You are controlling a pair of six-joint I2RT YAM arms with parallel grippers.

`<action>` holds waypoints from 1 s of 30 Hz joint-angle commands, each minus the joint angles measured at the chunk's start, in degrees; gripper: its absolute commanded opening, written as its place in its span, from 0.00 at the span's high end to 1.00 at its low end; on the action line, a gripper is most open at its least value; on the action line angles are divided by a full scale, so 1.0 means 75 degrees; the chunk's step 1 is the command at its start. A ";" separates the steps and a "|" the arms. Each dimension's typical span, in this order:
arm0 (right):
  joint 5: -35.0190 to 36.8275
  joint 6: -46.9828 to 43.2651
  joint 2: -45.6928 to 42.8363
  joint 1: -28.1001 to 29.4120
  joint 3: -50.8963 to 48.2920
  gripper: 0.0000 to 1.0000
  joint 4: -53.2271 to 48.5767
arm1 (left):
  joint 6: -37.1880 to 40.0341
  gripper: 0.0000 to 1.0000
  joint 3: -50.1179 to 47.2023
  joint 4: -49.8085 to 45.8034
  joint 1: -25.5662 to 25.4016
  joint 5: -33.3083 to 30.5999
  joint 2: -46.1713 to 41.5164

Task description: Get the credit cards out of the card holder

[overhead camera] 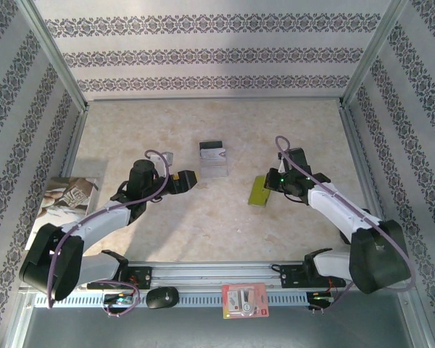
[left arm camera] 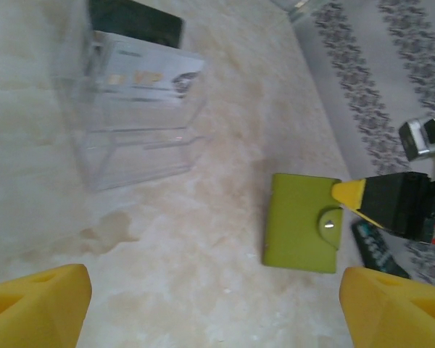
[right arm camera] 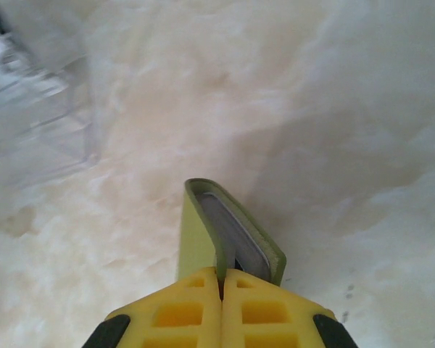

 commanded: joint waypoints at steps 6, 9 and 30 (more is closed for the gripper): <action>-0.1685 -0.0414 -0.0486 0.0902 0.1287 1.00 -0.0124 | -0.1197 0.16 -0.0416 0.3969 0.0050 0.1704 0.0831; -0.2283 -0.0210 -0.0278 0.1179 0.1738 1.00 0.0222 | -0.1476 0.16 -0.0514 0.5016 0.0042 0.1874 0.1168; -0.3999 0.1036 0.1079 0.2150 0.3011 1.00 0.2332 | -0.2624 0.71 -0.0522 0.7945 -0.0113 0.2320 0.1356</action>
